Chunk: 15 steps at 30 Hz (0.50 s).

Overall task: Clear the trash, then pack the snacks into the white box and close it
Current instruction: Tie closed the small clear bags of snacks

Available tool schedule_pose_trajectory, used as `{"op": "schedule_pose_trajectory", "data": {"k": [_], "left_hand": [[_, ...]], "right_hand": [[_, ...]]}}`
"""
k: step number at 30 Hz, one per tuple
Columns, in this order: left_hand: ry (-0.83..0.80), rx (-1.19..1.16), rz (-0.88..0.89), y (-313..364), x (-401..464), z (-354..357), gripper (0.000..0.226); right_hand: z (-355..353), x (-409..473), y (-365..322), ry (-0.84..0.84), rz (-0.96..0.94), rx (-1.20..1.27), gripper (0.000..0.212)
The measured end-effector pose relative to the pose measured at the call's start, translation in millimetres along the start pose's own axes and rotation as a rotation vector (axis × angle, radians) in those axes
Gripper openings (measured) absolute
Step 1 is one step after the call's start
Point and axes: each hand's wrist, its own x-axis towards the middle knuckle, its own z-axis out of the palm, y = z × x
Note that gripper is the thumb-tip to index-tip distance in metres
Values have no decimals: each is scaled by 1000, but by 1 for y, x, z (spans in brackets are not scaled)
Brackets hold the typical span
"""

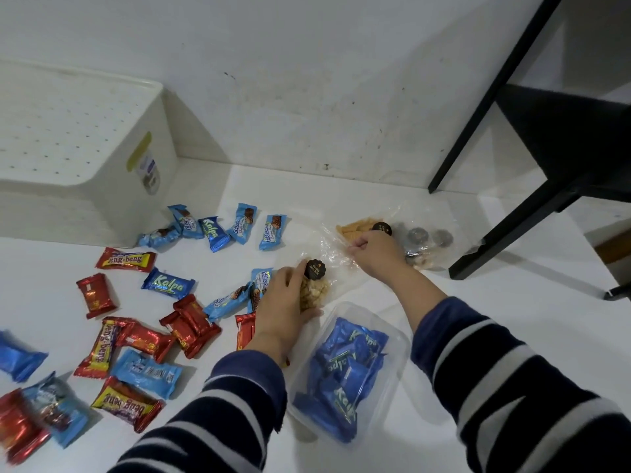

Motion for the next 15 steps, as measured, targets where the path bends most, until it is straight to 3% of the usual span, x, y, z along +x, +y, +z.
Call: {"op": "schedule_pose_trajectory", "data": {"k": [4, 15], "left_hand": [[25, -3, -2, -1, 2, 1, 94], [-2, 35, -31, -3, 3, 4, 96]], "right_hand": [[1, 6, -5, -28, -18, 125, 22], [10, 20, -14, -18, -15, 142, 29]]}}
